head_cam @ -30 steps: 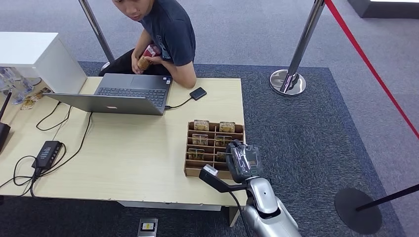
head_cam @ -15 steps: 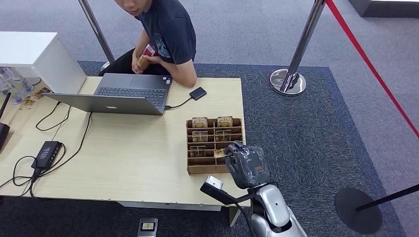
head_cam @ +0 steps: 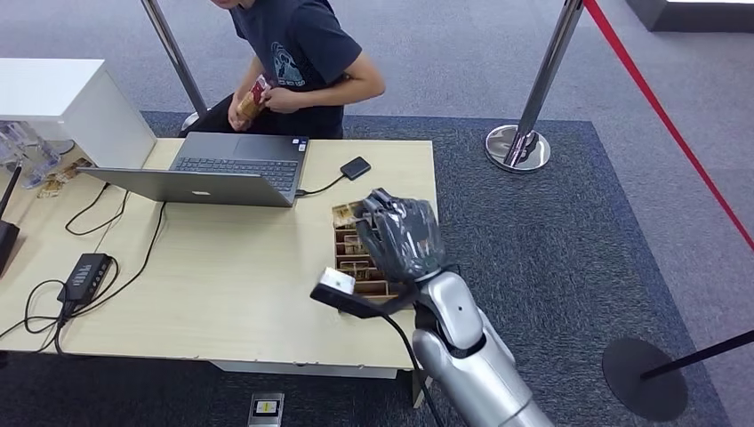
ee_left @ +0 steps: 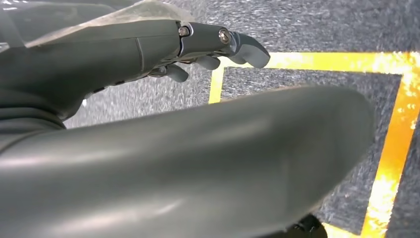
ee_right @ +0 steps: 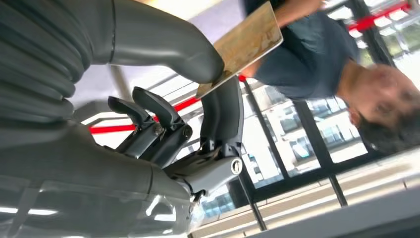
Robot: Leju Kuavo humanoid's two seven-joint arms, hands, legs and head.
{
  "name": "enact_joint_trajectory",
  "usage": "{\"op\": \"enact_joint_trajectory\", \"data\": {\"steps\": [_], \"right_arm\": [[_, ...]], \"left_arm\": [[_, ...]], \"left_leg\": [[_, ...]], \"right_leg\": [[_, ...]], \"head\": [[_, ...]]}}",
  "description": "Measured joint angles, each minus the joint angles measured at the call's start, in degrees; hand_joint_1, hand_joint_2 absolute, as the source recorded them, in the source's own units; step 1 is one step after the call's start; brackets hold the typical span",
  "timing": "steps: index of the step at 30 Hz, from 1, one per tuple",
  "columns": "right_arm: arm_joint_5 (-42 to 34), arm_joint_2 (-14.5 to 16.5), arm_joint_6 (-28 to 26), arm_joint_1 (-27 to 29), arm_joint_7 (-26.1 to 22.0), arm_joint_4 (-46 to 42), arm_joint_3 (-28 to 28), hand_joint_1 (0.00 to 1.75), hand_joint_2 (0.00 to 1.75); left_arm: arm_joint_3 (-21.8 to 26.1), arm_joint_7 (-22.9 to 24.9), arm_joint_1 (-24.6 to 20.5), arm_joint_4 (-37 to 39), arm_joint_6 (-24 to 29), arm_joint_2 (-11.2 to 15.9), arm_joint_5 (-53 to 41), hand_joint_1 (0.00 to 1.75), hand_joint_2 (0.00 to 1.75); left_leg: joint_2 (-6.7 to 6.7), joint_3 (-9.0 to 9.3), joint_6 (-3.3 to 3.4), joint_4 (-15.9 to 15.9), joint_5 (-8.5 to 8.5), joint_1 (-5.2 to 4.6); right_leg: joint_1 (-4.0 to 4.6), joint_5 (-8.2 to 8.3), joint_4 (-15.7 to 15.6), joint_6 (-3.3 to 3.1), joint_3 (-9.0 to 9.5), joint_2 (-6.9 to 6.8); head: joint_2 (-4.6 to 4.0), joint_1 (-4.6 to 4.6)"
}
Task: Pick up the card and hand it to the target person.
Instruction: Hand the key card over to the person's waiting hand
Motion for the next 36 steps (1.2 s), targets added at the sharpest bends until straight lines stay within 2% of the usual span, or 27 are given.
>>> {"op": "enact_joint_trajectory", "data": {"steps": [2,4,7,10,14,17,22,24,27,29,32,36], "right_arm": [[-1.9,3.9,-0.22,-6.6,2.26,7.39,0.53,0.0,0.87],[-5.1,6.67,0.42,-12.99,7.03,14.33,2.08,0.0,0.0],[-10.44,8.98,-0.62,-19.84,11.15,22.61,5.1,0.0,0.0],[-12.66,10.29,-2.99,-22.47,10.08,28.03,6.78,0.0,0.0],[-12.21,10.81,-4.46,-22.02,8.13,31.14,7.17,0.0,0.0],[-8.82,9.82,-6.38,-17.92,7.68,28.89,5.95,0.0,0.0],[-0.88,6.61,-8.64,-4.12,5.77,14.47,-1.41,0.0,0.0],[1.02,6.5,-8.95,2.74,1.02,4.91,-6.97,0.0,0.0],[-0.18,6.93,-9.29,11.02,-8.54,-10.21,-17.93,0.0,0.0],[-2.31,6.81,-9.4,14.5,-11.39,-18.51,-24.66,0.0,0.0],[-5.15,6.88,-9.41,20.18,-11.7,-28.66,-32.58,0.0,0.0],[-6.73,7.11,-9.36,26.98,-8.06,-36.21,-40.62,0.0,0.0]], "left_arm": [[-0.33,0.72,-0.22,0.0,-0.57,0.01,-1.74,0.0,0.0],[-0.72,1.1,-0.36,0.0,-1.02,0.03,-3.03,0.0,0.0],[-1.21,0.88,-0.48,0.0,-1.32,0.08,-3.79,0.0,0.0],[-1.34,0.93,-0.62,0.0,-1.31,0.09,-3.78,0.0,0.0],[-1.28,2.51,-0.64,0.0,-0.71,0.1,-2.79,0.0,0.0],[-0.93,3.04,-0.48,0.0,-0.03,0.07,-1.81,0.0,0.0],[0.15,3.03,0.28,0.0,0.62,-0.13,-1.25,0.0,0.0],[0.46,2.67,0.55,0.01,0.7,-0.25,-1.23,0.0,0.0],[1.15,1.66,1.0,0.02,0.84,-0.45,-1.19,0.0,0.0],[1.51,0.95,1.13,0.02,0.95,-0.54,-1.14,0.0,0.0],[2.0,0.08,1.15,0.02,1.28,-0.67,-0.96,0.0,0.0],[2.9,-0.44,1.06,0.0,1.86,-0.98,-0.53,0.0,0.0]], "left_leg": [[-0.02,-0.04,-0.03,0.0,0.08,0.01],[-0.05,-0.08,-0.04,0.0,0.13,0.03],[-0.07,-0.12,-0.07,0.0,0.15,0.06],[-0.07,-0.15,-0.06,0.0,0.14,0.06],[-0.07,-0.21,-0.04,0.0,0.11,0.05],[-0.1,-0.22,-0.01,0.01,0.09,0.06],[-0.17,-0.29,0.04,0.02,0.03,0.05],[-0.24,-0.37,0.05,0.03,0.0,0.05],[-0.23,-0.49,0.04,0.03,-0.03,0.04],[-0.21,-0.5,0.05,0.03,-0.04,0.03],[-0.19,-0.48,0.07,0.03,-0.07,0.02],[-0.14,-0.46,0.03,0.02,-0.1,0.03]], "right_leg": [[0.01,0.02,0.05,-0.03,-0.07,0.0],[0.03,0.02,0.07,-0.04,-0.1,0.0],[0.06,0.03,0.07,-0.05,-0.13,0.0],[0.07,0.03,0.05,-0.05,-0.14,0.0],[0.07,0.03,0.0,-0.05,-0.21,0.0],[0.07,0.02,-0.08,-0.04,-0.21,-0.01],[0.06,0.01,-0.12,-0.02,-0.26,-0.01],[0.06,0.0,-0.14,-0.01,-0.3,-0.02],[0.05,0.0,-0.17,0.0,-0.41,-0.03],[0.04,0.0,-0.21,0.0,-0.43,-0.03],[0.02,0.0,-0.24,0.01,-0.41,-0.03],[0.03,0.0,-0.23,0.0,-0.43,-0.02]], "head": [[0.01,-0.02],[0.0,-0.02],[0.01,-0.01],[0.01,-0.01],[0.01,0.0],[0.01,-0.01],[0.01,-0.01],[0.0,-0.01],[0.0,-0.01],[0.0,0.02],[-0.01,0.01],[0.01,-0.01]]}}
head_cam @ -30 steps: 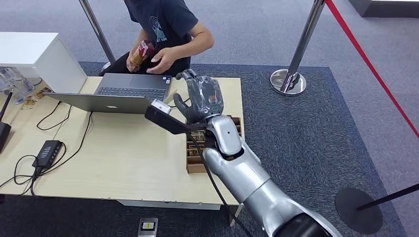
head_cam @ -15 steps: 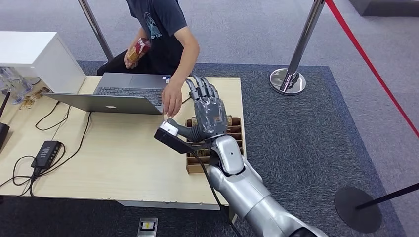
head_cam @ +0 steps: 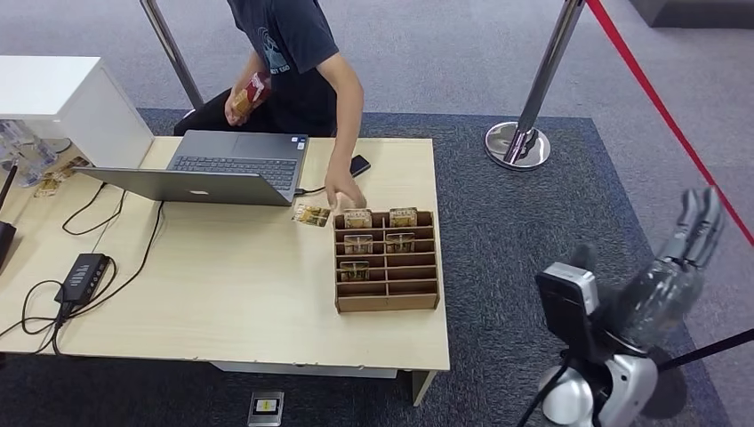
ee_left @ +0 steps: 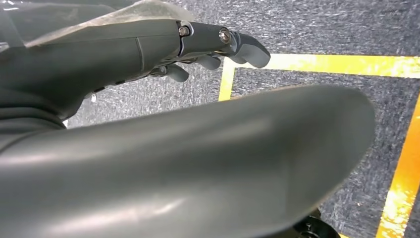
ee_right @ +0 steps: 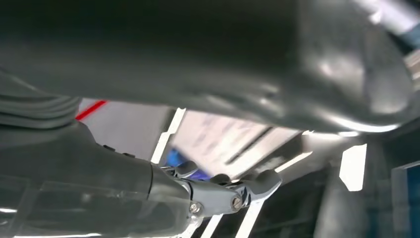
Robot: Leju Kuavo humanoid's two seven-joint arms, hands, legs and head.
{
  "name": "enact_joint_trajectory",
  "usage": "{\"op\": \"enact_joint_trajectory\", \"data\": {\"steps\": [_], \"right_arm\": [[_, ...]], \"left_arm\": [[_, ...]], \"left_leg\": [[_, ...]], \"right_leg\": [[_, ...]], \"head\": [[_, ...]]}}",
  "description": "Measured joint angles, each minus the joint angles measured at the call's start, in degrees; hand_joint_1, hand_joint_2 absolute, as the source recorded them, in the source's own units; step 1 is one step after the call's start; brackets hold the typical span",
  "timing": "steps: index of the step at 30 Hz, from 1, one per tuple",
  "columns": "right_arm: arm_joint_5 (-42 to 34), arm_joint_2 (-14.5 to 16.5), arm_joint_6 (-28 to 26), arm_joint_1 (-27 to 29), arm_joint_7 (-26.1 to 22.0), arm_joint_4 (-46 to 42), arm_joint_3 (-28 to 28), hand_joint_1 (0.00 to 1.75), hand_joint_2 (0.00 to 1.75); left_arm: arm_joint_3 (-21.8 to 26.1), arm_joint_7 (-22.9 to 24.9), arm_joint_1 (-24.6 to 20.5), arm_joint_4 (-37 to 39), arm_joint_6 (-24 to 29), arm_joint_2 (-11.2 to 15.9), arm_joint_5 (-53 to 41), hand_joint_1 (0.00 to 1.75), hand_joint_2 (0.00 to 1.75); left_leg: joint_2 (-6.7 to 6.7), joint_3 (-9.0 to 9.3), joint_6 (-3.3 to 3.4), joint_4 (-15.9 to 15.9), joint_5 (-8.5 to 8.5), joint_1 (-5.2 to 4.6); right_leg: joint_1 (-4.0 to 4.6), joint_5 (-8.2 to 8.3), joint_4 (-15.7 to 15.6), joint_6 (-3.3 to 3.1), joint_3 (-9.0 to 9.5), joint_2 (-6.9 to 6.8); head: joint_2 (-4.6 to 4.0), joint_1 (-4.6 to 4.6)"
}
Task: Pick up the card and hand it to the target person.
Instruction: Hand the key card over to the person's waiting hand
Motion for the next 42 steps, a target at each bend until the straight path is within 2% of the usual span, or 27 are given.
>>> {"op": "enact_joint_trajectory", "data": {"steps": [3,7,9,12,15,19,23,27,32,36,37,41,42], "right_arm": [[-4.75,0.22,0.42,3.24,2.96,1.56,-5.62,0.0,0.0],[-13.94,-0.47,1.58,4.21,2.03,15.24,-17.1,0.0,0.0],[-15.13,-2.0,2.33,2.93,1.89,25.33,-22.88,0.0,0.0],[-15.89,-6.52,2.8,-0.95,3.58,46.5,-30.65,0.0,0.0],[-15.31,-10.04,7.01,-3.11,9.62,65.5,-36.12,0.0,0.0],[-14.67,-11.08,18.86,-3.51,18.96,80.83,-39.26,0.0,0.0],[-12.8,-9.94,27.8,-3.64,27.08,88.83,-39.87,0.0,0.0],[-12.4,-8.4,32.21,-3.85,30.77,92.99,-39.94,0.0,0.0],[-12.02,-7.08,32.69,-4.14,31.51,95.51,-39.94,0.0,0.0],[-11.74,-6.87,31.66,-4.3,30.71,96.31,-39.96,0.0,0.0],[-11.58,-6.88,31.44,-4.34,30.53,96.43,-39.97,0.0,0.0],[-11.08,-6.97,30.77,-4.43,29.77,96.65,-39.97,0.0,1.75],[-11.2,-7.06,30.72,-4.39,29.46,96.67,-39.81,0.0,1.75]], "left_arm": [[0.5,0.15,-0.13,0.0,0.06,-0.28,-0.06,0.0,0.0],[1.21,0.58,-0.18,0.0,-0.08,-0.74,-0.81,0.0,0.0],[1.43,0.79,-0.17,0.0,-0.14,-0.87,-1.14,0.0,0.0],[1.52,0.95,-0.29,0.0,-0.25,-1.02,-1.87,0.0,0.0],[1.52,0.93,-0.33,0.0,-0.73,-1.03,-2.77,0.0,0.0],[1.52,0.73,-0.6,0.0,-2.07,-0.99,-3.54,0.0,0.0],[1.52,0.36,-0.8,0.0,-2.67,-0.96,-3.9,0.0,0.0],[1.52,0.42,-0.92,0.0,-3.19,-0.96,-4.09,0.0,0.0],[1.51,1.08,-0.91,0.0,-3.64,-0.92,-4.98,0.0,0.0],[1.5,1.38,-0.91,0.0,-4.15,-0.8,-5.95,0.0,1.75],[1.49,1.43,-0.91,0.0,-4.51,-0.76,-6.16,0.0,1.75],[1.45,1.58,-0.89,0.0,-5.84,-0.58,-6.81,0.0,1.75],[1.38,1.59,-0.84,-0.03,-6.03,-0.48,-6.88,0.0,1.75]], "left_leg": [[-0.01,0.02,-0.01,-0.01,-0.01,0.03],[-0.05,0.03,0.0,-0.01,-0.01,0.04],[-0.03,0.05,0.0,-0.01,-0.01,0.04],[-0.07,0.13,0.08,-0.01,-0.03,0.02],[-0.12,0.17,0.12,-0.01,-0.07,0.01],[-0.09,0.2,0.09,-0.09,-0.09,0.05],[-0.08,0.23,0.06,-0.14,-0.09,0.08],[-0.07,0.24,0.03,-0.15,-0.08,0.08],[-0.07,0.25,0.04,-0.14,-0.07,0.03],[-0.07,0.26,0.04,-0.14,-0.08,0.01],[-0.07,0.26,0.04,-0.14,-0.08,0.01],[-0.07,0.26,0.04,-0.14,-0.08,0.01],[-0.07,0.26,0.04,-0.14,-0.08,0.01]], "right_leg": [[0.03,-0.01,-0.01,0.01,0.03,0.0],[0.04,-0.02,-0.01,0.03,0.12,0.0],[0.05,0.0,-0.03,0.02,0.14,0.0],[0.05,-0.03,-0.1,0.12,0.24,-0.01],[0.02,-0.08,-0.1,0.17,0.3,-0.03],[0.03,-0.11,-0.06,0.09,0.25,-0.02],[0.07,-0.17,-0.01,0.0,0.24,-0.02],[0.07,-0.17,-0.01,-0.01,0.25,-0.02],[0.05,-0.16,-0.02,0.01,0.28,-0.02],[0.03,-0.15,-0.02,0.02,0.28,-0.02],[0.02,-0.15,-0.03,0.02,0.28,-0.02],[0.01,-0.15,-0.03,0.02,0.27,-0.02],[0.01,-0.15,-0.03,0.02,0.27,-0.02]], "head": [[0.0,0.0],[-0.01,0.01],[-0.01,0.01],[0.0,0.02],[0.0,0.02],[0.0,0.0],[0.0,0.0],[0.0,0.01],[0.0,0.01],[0.0,0.01],[0.0,0.01],[0.0,0.0],[0.0,0.0]]}}
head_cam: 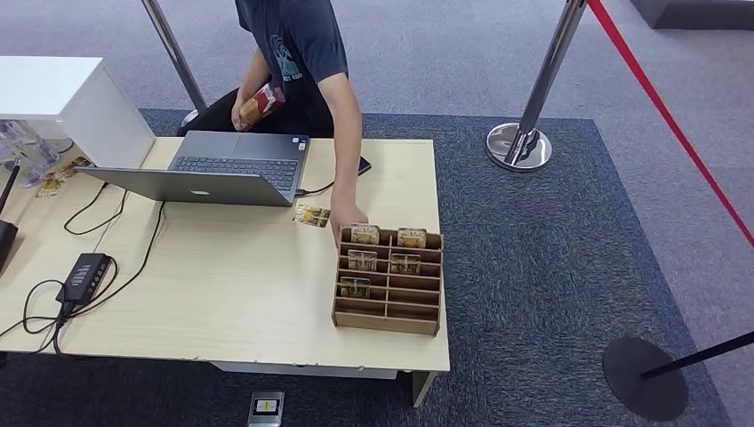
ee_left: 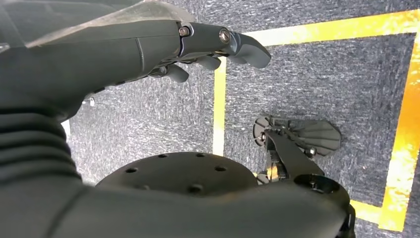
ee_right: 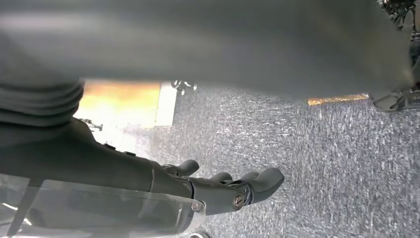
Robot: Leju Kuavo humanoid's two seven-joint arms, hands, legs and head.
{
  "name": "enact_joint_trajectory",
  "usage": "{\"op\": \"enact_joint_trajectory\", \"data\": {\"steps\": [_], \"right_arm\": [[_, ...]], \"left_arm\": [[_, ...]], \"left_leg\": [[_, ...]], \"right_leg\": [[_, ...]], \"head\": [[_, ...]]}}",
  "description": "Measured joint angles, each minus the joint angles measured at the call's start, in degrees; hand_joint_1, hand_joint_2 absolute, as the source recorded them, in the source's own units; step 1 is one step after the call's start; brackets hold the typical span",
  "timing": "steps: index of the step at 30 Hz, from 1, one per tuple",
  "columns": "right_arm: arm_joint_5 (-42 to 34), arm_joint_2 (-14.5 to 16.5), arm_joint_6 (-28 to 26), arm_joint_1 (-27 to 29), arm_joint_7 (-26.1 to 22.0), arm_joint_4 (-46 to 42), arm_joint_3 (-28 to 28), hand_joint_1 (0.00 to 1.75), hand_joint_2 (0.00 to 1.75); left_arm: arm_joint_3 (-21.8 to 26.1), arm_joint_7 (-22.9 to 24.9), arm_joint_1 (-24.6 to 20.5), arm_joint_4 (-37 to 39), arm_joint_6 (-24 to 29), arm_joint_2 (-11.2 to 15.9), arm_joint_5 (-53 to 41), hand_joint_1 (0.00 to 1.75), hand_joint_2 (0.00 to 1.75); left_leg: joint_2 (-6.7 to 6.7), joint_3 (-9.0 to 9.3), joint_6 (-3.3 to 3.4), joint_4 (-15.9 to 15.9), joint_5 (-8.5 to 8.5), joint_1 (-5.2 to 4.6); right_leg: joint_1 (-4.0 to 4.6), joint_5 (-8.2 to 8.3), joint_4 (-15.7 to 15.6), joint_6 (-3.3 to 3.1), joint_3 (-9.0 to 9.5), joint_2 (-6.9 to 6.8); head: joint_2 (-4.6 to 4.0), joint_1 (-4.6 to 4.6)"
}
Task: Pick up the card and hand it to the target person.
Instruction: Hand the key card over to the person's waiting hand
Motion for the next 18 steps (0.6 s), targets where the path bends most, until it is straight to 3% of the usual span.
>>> {"op": "enact_joint_trajectory", "data": {"steps": [1,2,5,6,18], "right_arm": [[-0.41,-0.14,0.01,0.09,-0.33,0.01,0.37,0.0,1.75],[-1.15,-0.32,0.07,0.23,-0.67,-0.01,0.93,0.0,1.75],[-4.77,-0.98,0.61,0.88,-1.6,-0.19,3.36,0.0,0.44],[-6.21,-1.22,0.87,1.11,-1.91,-0.29,4.31,0.0,0.0],[-24.06,-3.99,4.12,4.97,-5.56,-3.13,19.17,0.0,0.0]], "left_arm": [[-0.14,0.01,0.1,-0.05,-0.17,0.13,0.08,0.0,1.75],[-0.3,0.03,0.26,-0.14,-0.34,0.29,0.27,0.0,1.31],[-0.94,0.17,0.94,-0.61,-0.84,0.8,1.3,0.0,0.0],[-1.23,0.22,1.21,-0.81,-1.03,0.96,1.69,0.0,0.0],[-5.88,0.66,4.53,-4.33,-3.42,2.97,6.8,0.0,0.0]], "left_leg": [[0.0,0.0,0.0,0.0,0.0,0.0],[0.0,0.01,0.0,0.0,0.0,0.0],[0.0,0.01,0.0,0.0,0.0,0.01],[0.0,0.01,0.0,0.0,0.0,0.01],[0.0,0.01,0.0,0.0,-0.01,0.0]], "right_leg": [[0.0,0.0,0.0,0.0,0.0,0.0],[0.0,0.0,0.0,0.0,0.0,0.0],[0.01,0.0,0.0,0.0,0.0,0.0],[0.01,0.0,0.0,0.0,0.0,0.0],[0.0,0.0,-0.01,0.0,0.0,0.0]], "head": [[0.0,0.0],[0.0,0.0],[0.0,0.0],[0.0,0.01],[0.0,0.0]]}}
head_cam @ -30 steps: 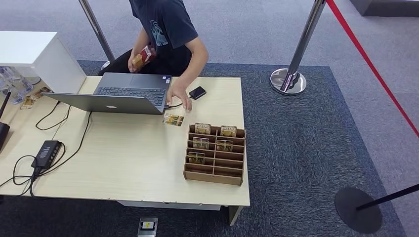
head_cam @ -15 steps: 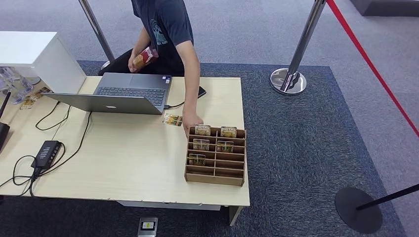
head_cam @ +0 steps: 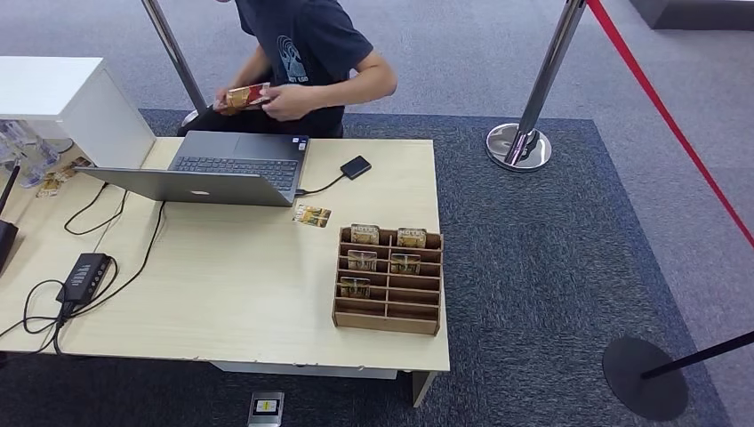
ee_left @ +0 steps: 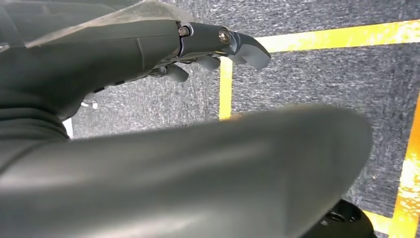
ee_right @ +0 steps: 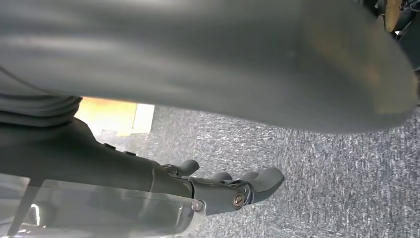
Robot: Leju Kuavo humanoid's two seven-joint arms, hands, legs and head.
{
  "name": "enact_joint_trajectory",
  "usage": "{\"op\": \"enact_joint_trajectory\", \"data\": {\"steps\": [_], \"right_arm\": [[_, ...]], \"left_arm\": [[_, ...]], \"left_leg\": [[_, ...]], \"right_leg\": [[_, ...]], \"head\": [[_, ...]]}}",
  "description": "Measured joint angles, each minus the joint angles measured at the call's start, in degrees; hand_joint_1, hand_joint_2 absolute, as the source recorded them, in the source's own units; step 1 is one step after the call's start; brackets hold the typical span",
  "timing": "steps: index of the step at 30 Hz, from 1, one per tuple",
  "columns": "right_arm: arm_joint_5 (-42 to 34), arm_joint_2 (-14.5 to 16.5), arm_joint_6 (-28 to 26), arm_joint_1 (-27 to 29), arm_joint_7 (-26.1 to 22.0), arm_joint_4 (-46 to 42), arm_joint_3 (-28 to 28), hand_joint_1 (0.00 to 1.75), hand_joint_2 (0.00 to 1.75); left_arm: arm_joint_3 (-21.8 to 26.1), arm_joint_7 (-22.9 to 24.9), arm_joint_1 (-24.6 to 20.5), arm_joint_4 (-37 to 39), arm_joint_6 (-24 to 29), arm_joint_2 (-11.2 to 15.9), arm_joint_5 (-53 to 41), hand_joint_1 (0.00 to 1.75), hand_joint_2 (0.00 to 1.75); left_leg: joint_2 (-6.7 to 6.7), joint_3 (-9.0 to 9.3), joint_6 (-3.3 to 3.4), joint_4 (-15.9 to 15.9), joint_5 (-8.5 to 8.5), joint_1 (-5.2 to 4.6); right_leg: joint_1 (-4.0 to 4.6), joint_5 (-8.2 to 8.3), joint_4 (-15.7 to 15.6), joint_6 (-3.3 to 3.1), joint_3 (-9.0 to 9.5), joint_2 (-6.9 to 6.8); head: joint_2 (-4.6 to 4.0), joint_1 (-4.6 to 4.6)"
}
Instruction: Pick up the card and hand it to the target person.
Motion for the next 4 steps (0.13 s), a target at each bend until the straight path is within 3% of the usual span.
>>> {"op": "enact_joint_trajectory", "data": {"steps": [4], "right_arm": [[-4.73,-0.7,0.88,1.05,-0.96,-0.92,4.17,0.0,0.0]], "left_arm": [[-1.37,0.11,0.87,-1.04,-0.61,0.49,1.38,0.0,0.0]], "left_leg": [[0.0,0.0,0.0,0.0,0.0,0.0]], "right_leg": [[0.0,0.0,0.0,0.0,0.0,0.0]], "head": [[0.0,0.01]]}}
